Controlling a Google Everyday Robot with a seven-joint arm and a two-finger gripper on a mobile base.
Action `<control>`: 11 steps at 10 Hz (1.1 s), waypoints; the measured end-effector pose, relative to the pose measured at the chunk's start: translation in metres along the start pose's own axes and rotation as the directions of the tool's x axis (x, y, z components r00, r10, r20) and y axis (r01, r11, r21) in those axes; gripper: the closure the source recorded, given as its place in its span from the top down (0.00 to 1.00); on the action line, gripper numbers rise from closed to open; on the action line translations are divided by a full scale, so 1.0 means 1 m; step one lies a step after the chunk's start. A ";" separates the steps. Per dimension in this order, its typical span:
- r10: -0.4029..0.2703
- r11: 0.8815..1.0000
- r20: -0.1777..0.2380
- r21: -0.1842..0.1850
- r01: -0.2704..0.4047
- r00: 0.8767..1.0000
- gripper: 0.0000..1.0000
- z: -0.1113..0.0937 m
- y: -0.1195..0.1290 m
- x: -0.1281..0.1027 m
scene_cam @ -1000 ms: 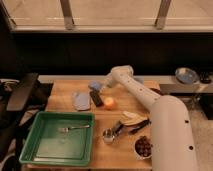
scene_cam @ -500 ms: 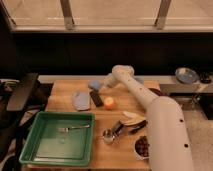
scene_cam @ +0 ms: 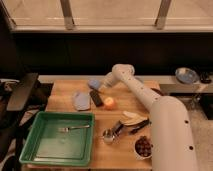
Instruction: Wipe purple bowl with sponge
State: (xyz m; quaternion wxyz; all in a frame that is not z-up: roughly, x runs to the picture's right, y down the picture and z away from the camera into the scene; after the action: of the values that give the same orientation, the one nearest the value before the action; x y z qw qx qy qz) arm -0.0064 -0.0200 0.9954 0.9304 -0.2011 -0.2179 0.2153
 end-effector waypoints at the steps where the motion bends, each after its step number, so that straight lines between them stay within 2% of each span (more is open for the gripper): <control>1: 0.009 1.000 0.003 0.005 -0.009 1.000 0.00 -0.009 -0.002 -0.002; 4: 0.030 0.999 -0.007 -0.031 -0.030 1.000 0.00 -0.044 -0.005 -0.008; 6: 0.058 0.998 -0.060 -0.037 -0.060 0.997 0.00 -0.074 -0.001 0.002; 7: 0.070 0.997 -0.082 -0.026 -0.072 0.994 0.00 -0.089 0.001 0.007; 9: 0.116 0.993 -0.135 0.018 -0.115 0.984 0.00 -0.131 0.008 0.026; 11: 0.177 0.984 -0.190 0.061 -0.168 0.966 0.00 -0.171 0.025 0.049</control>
State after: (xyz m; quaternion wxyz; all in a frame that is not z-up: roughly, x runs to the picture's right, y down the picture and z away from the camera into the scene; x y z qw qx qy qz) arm 0.1096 -0.0232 0.8587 0.9292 -0.2188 -0.1026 0.2794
